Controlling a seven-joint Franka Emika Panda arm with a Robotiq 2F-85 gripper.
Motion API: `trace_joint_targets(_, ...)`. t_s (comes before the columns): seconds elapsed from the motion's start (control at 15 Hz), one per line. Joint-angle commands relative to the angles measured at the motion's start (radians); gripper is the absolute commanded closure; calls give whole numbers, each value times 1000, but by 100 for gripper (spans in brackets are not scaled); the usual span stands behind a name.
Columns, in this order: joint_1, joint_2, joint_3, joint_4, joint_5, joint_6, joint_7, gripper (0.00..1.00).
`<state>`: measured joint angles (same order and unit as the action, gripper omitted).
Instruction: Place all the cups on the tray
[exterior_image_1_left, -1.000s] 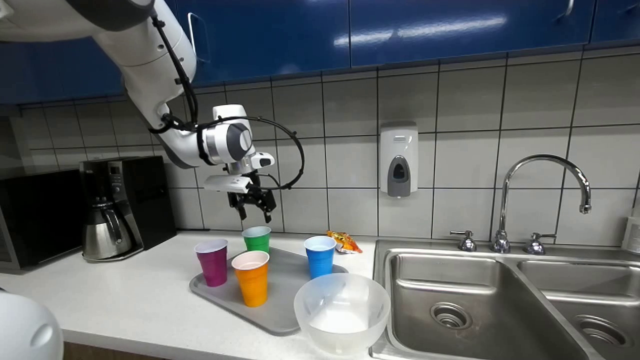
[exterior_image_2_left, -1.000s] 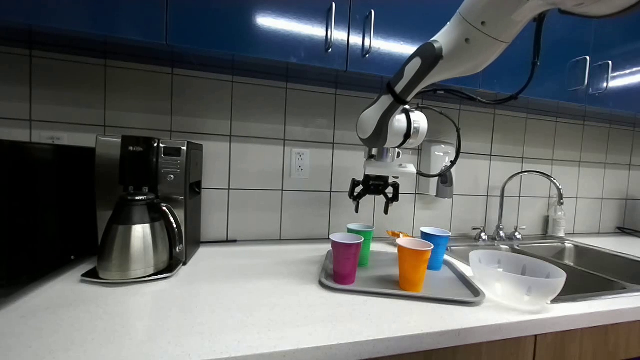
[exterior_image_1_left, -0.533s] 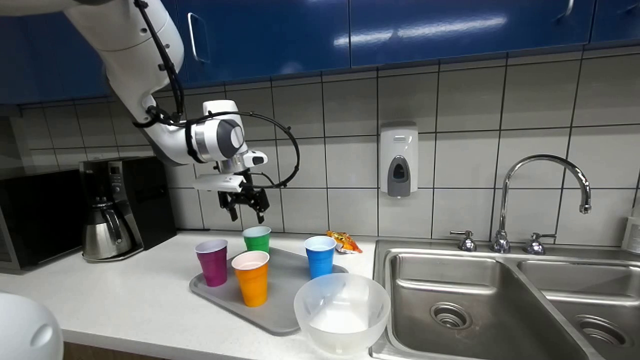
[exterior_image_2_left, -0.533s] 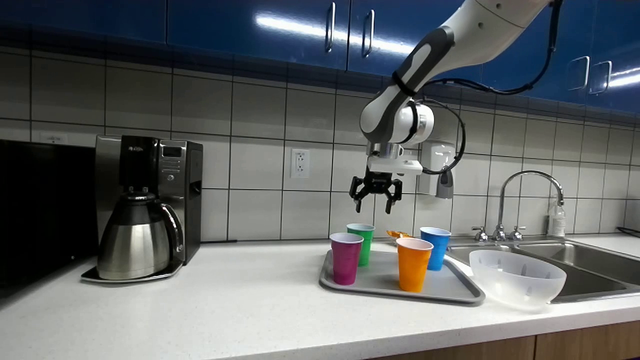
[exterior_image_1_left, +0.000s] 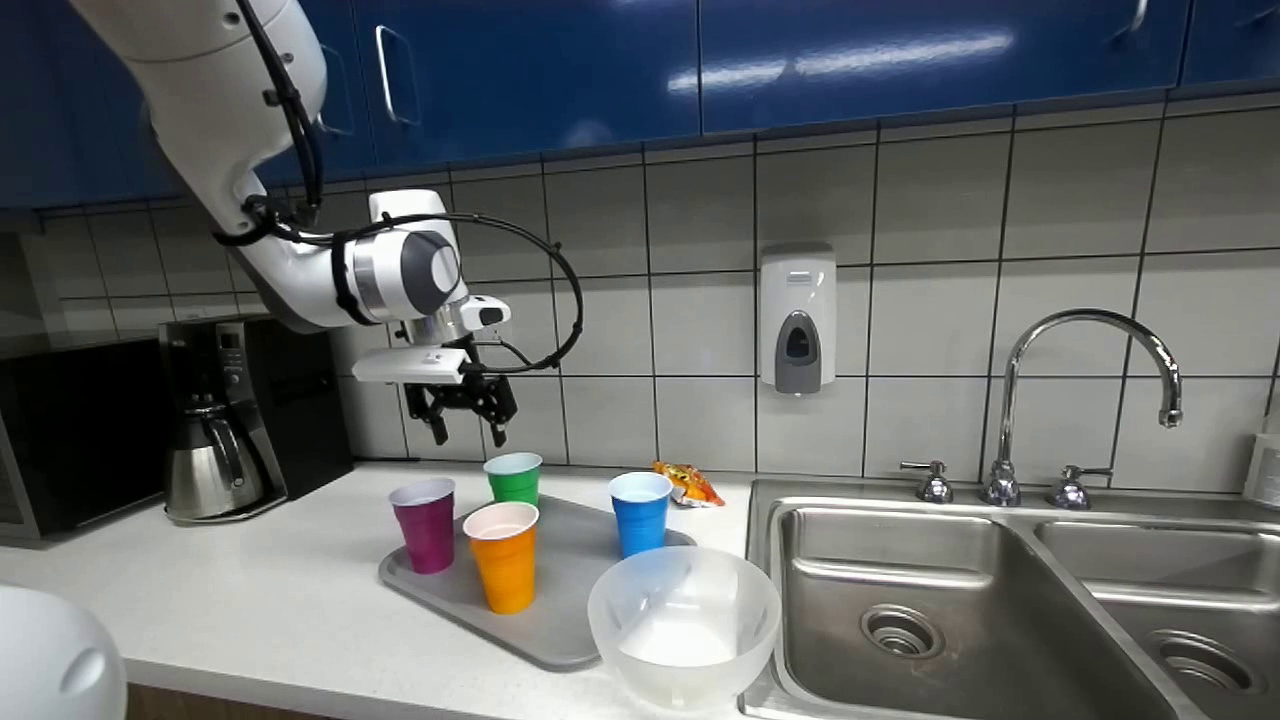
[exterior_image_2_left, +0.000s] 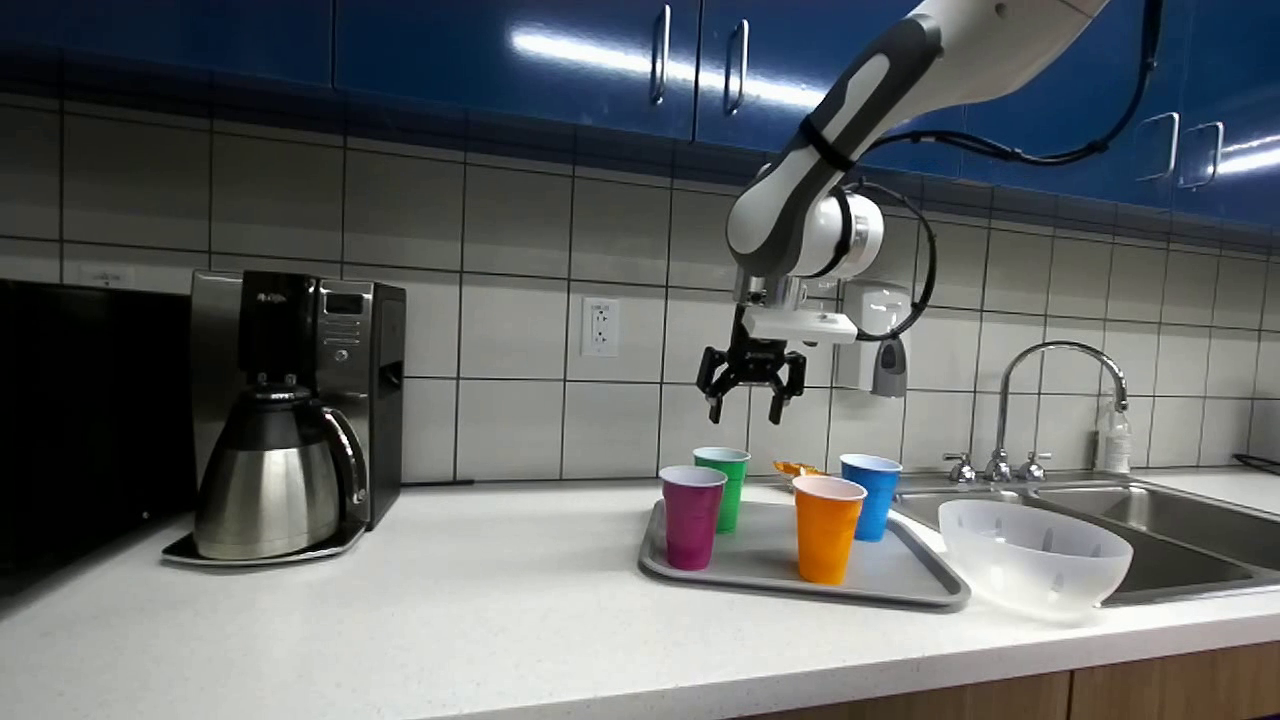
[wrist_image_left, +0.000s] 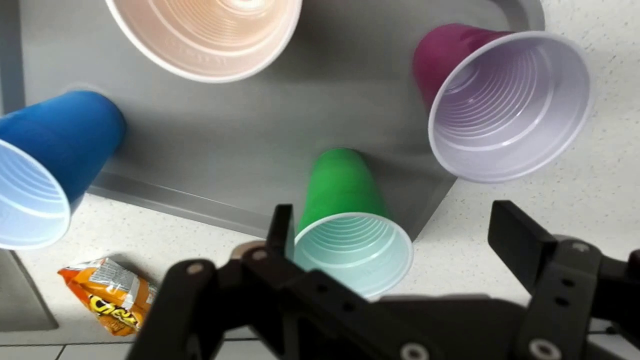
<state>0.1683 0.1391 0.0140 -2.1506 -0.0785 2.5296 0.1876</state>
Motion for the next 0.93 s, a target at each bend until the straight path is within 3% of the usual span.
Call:
trace_joint_targets(0.0,-18,-91,33,-104,-6,35,-47,0)
trace_joint_targets(0.4,-22,-200,66,-193,81,-11,-209,0)
trace_joint_targets(0.87,-16,-312,51,-285,139,-62,-367,0)
